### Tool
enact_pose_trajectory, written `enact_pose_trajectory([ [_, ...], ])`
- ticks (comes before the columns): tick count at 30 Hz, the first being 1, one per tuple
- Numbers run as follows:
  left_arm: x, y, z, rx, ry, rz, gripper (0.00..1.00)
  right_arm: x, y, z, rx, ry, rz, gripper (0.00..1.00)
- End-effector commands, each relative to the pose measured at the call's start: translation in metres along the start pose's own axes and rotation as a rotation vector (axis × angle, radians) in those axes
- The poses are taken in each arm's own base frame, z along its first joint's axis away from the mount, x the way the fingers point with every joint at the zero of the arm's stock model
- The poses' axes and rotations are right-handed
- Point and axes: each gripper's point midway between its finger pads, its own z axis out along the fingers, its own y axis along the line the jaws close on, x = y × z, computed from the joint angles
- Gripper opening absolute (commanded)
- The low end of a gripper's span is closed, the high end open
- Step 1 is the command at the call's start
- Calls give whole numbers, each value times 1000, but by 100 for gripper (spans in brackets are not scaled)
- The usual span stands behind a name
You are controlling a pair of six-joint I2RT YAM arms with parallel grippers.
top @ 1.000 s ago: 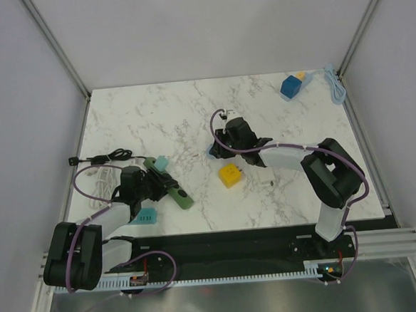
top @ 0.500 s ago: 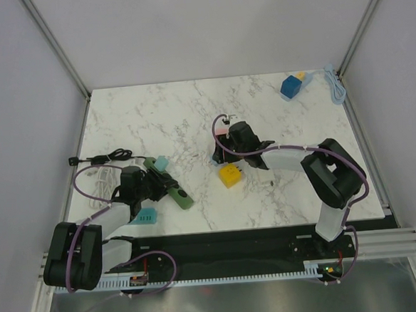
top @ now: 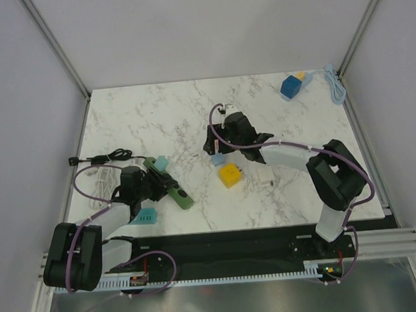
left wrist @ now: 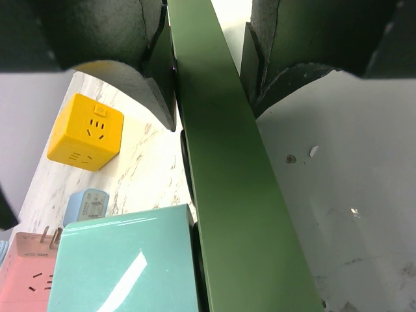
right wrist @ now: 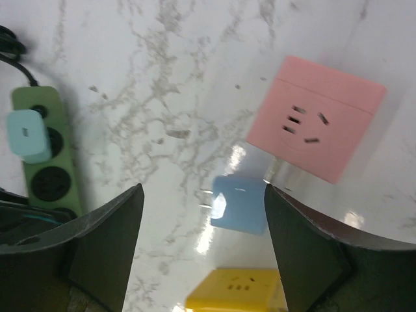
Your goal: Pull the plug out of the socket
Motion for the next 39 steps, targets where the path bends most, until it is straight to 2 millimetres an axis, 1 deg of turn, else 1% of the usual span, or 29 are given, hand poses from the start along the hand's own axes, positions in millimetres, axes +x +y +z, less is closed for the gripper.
enact_pose_trajectory([
  [1,4,-12,-3,74,18,100,2,-29,57,3,-148,-55,1,83],
  [3,3,-12,-4,71,15,101,2,-30,76,10,-196,-58,4,85],
  [4,3,-12,-4,71,13,103,2,-27,90,10,-236,-46,0,86],
  [5,2,-13,-4,73,11,104,2,-27,97,12,-258,-45,2,86],
  [6,3,-14,-5,75,16,105,2,-27,106,18,-278,-43,10,87],
  [7,3,-15,-5,80,16,103,2,-22,116,21,-304,-30,5,87],
  [8,3,-15,-5,78,16,101,2,-20,123,24,-321,-22,8,87],
  [9,4,-14,-5,80,16,100,2,-19,129,31,-337,-17,10,87],
  [10,4,-15,-6,82,13,103,2,-13,139,33,-361,0,21,87],
  [11,3,-14,-6,79,12,104,2,-10,144,36,-373,10,24,87],
  [12,4,-13,-6,73,12,102,2,-8,148,44,-383,14,28,87],
  [13,4,-12,-6,71,14,103,2,-3,157,46,-396,23,31,87],
  [14,4,-14,-7,75,12,103,2,0,161,48,-404,29,29,87],
  [15,5,-13,-7,76,18,102,2,4,167,54,-413,39,28,88],
  [17,7,-11,-7,75,21,98,2,12,170,62,-415,55,33,88],
  [18,7,-12,-8,76,18,100,2,12,177,62,-427,54,29,87],
  [20,6,-11,-8,75,17,102,2,20,179,69,-427,69,36,86],
  [21,5,-13,-8,79,14,101,2,20,183,70,-433,70,35,84],
  [22,6,-12,-8,77,17,99,2,21,183,72,-428,72,43,84],
  [23,6,-14,-8,81,17,99,2,27,182,77,-425,85,50,82],
  [24,7,-12,-8,80,20,98,2,28,183,80,-427,91,54,79],
  [25,7,-13,-8,82,21,98,2,27,186,79,-436,92,56,77],
  [26,9,-11,-8,79,24,95,2,30,185,82,-433,97,63,74],
  [27,8,-11,-8,80,21,96,2,30,189,83,-442,96,75,69],
  [28,8,-11,-8,78,18,98,2,31,191,83,-452,99,80,68],
  [33,8,-13,-9,85,22,97,2,40,201,89,-479,121,95,66],
  [37,9,-10,-9,79,19,98,2,42,202,92,-476,119,99,64],
  [39,10,-10,-9,79,23,98,2,42,202,93,-476,117,103,59],
])
